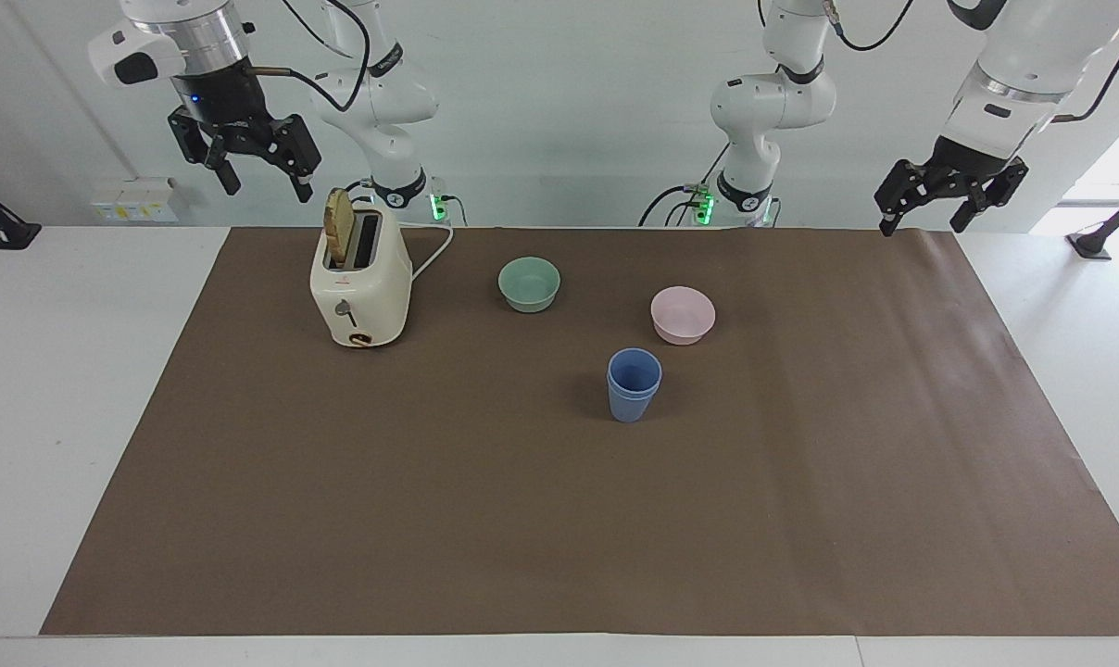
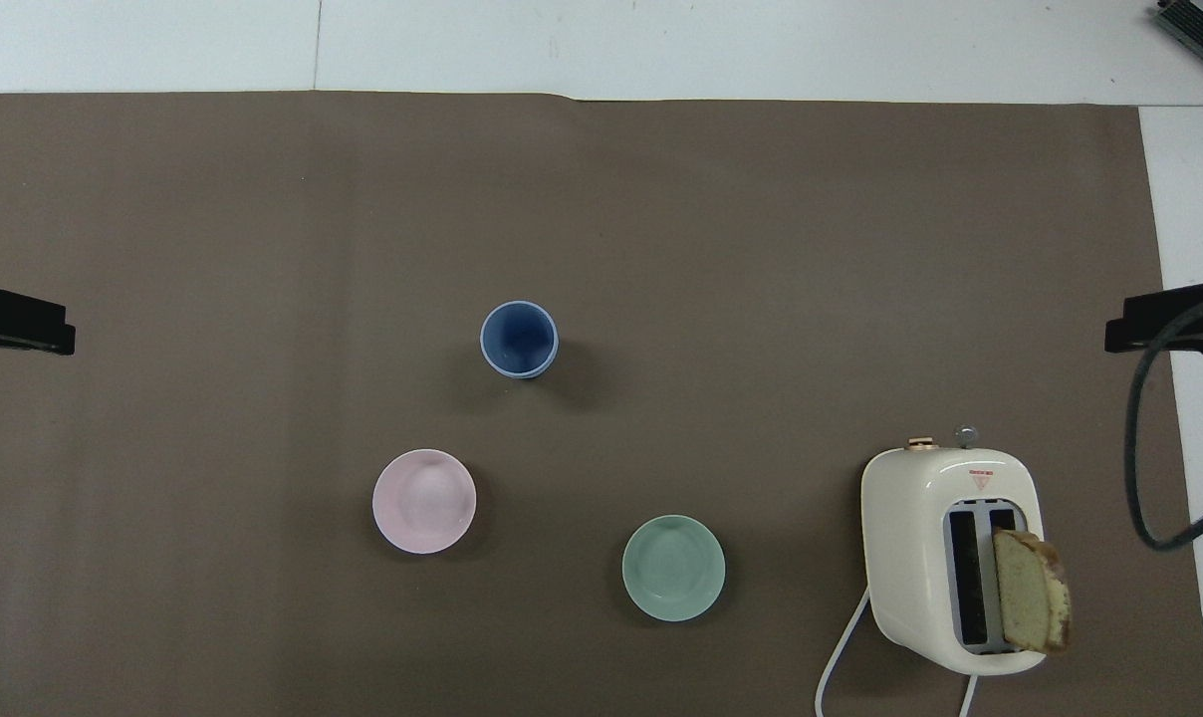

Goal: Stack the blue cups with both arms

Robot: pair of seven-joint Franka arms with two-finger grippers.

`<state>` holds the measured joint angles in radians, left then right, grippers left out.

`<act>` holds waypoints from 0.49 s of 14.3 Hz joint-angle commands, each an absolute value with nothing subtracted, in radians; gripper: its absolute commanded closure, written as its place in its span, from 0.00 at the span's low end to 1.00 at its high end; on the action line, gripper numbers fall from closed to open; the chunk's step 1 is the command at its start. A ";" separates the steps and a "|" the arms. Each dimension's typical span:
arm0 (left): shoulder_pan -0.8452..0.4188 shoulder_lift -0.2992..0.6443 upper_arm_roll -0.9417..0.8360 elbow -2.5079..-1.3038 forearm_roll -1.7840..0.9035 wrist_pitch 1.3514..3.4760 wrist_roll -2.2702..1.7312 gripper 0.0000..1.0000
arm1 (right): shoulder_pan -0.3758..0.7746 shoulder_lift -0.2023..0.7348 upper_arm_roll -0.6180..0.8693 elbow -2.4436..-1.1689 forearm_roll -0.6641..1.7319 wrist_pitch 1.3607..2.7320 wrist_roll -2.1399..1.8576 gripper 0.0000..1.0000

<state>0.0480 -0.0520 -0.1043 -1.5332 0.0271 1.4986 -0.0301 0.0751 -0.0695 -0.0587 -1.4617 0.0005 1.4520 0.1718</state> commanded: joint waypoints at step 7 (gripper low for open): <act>0.054 -0.060 -0.106 -1.536 0.035 1.486 -0.025 0.00 | 0.052 -0.071 -0.054 -1.497 -0.011 1.468 0.124 0.00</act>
<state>0.0480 -0.0520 -0.1043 -1.5332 0.0271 1.4986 -0.0301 0.0663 -0.0598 -0.0615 -1.4797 0.0005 1.4544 0.1521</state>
